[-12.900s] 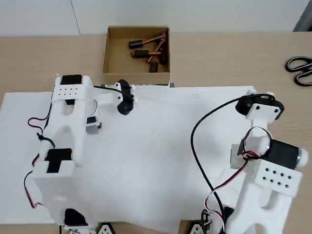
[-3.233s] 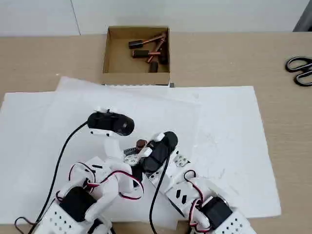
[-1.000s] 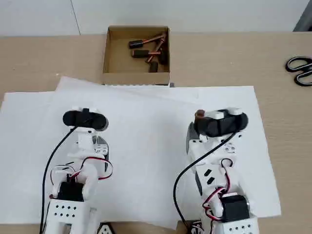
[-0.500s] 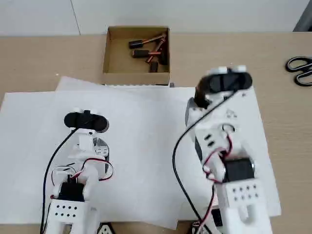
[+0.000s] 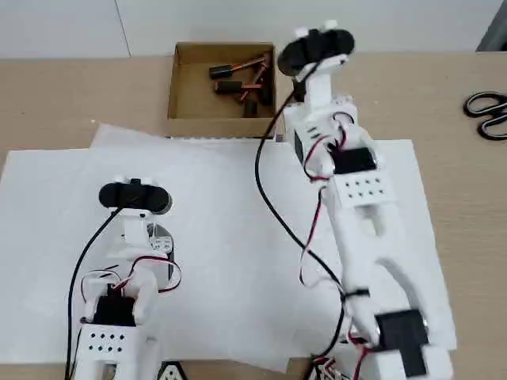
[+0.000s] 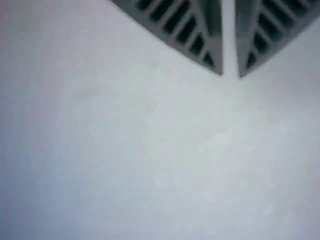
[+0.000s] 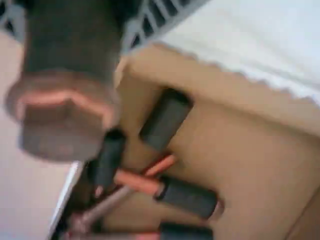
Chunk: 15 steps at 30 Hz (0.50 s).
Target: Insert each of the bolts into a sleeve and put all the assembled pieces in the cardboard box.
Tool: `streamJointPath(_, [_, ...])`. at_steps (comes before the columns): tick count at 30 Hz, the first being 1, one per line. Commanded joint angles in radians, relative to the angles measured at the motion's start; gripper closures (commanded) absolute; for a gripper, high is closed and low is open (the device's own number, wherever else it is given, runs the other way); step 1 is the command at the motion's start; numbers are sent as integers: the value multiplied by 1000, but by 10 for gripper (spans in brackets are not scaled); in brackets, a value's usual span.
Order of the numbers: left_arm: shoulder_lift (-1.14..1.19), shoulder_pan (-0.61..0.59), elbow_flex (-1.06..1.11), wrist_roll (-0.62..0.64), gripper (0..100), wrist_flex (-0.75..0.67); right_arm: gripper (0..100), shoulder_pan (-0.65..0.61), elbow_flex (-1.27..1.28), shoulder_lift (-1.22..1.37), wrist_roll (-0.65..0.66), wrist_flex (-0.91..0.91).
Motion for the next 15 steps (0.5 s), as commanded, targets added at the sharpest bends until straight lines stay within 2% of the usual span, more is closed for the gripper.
streamJointPath(1, [-11,-3,-4,3,994,-20,996,-2,-157,124,61,-185])
streamJointPath(8, [-11,-3,-4,3,994,-20,996,-77,-318,380,57,-483])
streamJointPath(15, [-11,-3,-4,3,994,-20,995,-185,-400,553,69,-562])
